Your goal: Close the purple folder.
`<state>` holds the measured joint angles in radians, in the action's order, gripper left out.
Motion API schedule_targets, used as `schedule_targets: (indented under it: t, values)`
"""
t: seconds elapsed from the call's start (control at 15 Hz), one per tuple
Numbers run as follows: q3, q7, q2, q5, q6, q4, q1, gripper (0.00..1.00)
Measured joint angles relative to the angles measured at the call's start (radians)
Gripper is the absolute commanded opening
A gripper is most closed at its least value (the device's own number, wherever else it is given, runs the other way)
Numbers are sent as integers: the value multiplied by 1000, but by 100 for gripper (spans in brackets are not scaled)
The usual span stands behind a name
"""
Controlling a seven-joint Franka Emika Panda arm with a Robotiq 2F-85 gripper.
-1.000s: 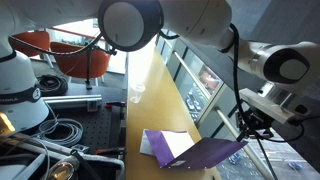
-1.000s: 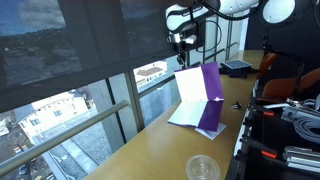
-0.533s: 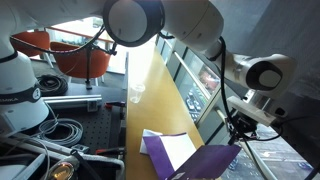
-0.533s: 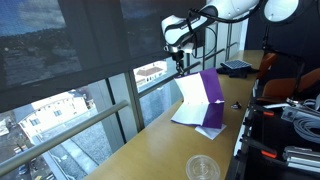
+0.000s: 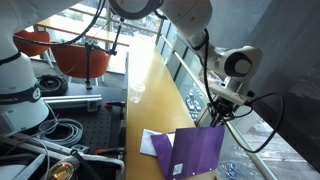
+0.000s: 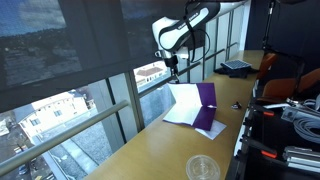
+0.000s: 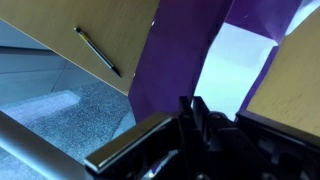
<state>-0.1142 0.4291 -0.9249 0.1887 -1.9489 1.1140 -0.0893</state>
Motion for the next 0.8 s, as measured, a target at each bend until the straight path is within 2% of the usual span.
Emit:
schedule_targets:
  t: [0.27, 0.53, 0.8]
  values:
    - [62, -59, 106, 46, -12, 187, -49, 70]
    - [111, -120, 245, 52, -11, 361, -62, 99]
    - [133, -174, 419, -39, 40, 493, -22, 100]
